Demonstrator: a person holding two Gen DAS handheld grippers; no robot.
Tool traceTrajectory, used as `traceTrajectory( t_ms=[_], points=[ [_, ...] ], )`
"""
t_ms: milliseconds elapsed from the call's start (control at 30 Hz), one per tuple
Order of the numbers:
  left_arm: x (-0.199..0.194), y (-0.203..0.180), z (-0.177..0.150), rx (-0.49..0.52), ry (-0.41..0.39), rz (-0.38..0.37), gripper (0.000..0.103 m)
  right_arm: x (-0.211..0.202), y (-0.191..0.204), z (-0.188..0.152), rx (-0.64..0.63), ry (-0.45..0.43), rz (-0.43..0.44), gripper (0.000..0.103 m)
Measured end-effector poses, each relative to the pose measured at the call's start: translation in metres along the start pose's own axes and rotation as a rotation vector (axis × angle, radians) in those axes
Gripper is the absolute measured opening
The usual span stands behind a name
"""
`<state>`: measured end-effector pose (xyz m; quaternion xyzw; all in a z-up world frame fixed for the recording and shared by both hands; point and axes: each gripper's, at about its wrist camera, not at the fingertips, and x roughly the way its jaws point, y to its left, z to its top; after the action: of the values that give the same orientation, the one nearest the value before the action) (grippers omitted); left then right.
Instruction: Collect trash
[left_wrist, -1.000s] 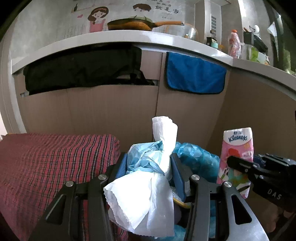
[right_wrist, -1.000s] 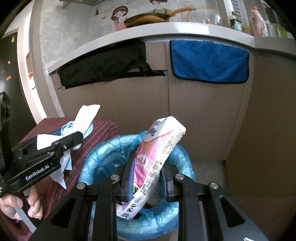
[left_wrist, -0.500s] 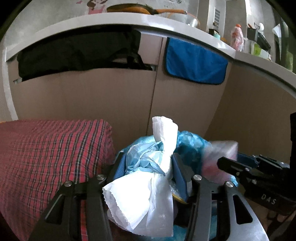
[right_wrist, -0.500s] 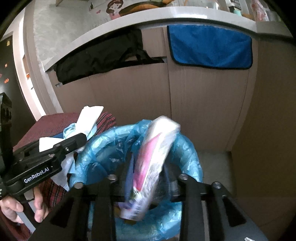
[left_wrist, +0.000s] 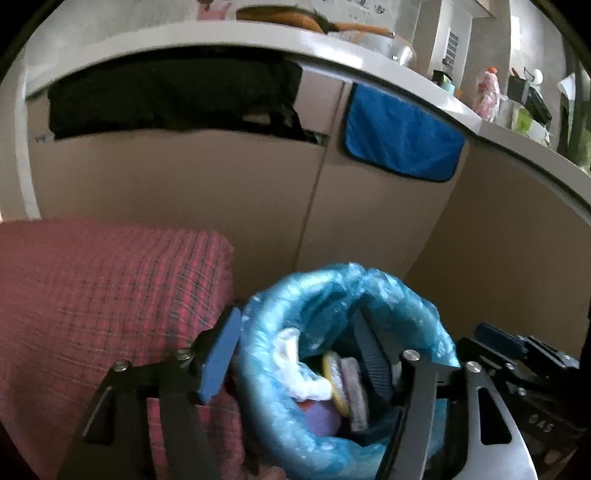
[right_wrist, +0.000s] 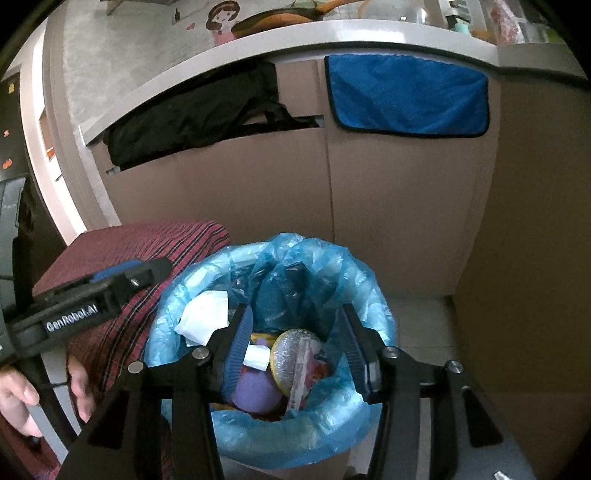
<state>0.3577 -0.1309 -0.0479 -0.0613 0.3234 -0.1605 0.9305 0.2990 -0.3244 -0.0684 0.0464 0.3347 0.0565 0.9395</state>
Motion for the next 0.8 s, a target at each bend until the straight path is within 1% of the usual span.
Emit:
traceTrajectory(
  t_ms=[133, 233, 367, 533, 600, 700, 800],
  points=[
    [-0.032, 0.006, -0.001, 0.011, -0.044, 0.003, 0.065, -0.019, 0.002, -0.002, 0.023, -0.019, 0.001, 0.046],
    [-0.073, 0.007, -0.009, 0.04, -0.096, 0.028, 0.065, -0.036, 0.01, -0.005, 0.028, -0.041, -0.007, 0.046],
    [-0.132, 0.009, -0.031, 0.08, -0.15, 0.077, 0.065, -0.076, 0.032, -0.017, 0.03, -0.084, 0.004, 0.046],
    [-0.194, 0.014, -0.065, 0.092, -0.178, 0.095, 0.065, -0.13, 0.076, -0.044, -0.002, -0.141, -0.007, 0.046],
    [-0.216, 0.014, -0.081, 0.116, -0.188, 0.11, 0.065, -0.145, 0.092, -0.054, -0.015, -0.142, -0.004, 0.046],
    [-0.25, 0.011, -0.103, 0.165, -0.201, 0.127, 0.065, -0.167, 0.123, -0.074, -0.05, -0.123, 0.047, 0.046],
    [-0.281, 0.011, -0.12, 0.185, -0.232, 0.174, 0.065, -0.185, 0.15, -0.095, -0.075, -0.13, 0.055, 0.046]
  ],
)
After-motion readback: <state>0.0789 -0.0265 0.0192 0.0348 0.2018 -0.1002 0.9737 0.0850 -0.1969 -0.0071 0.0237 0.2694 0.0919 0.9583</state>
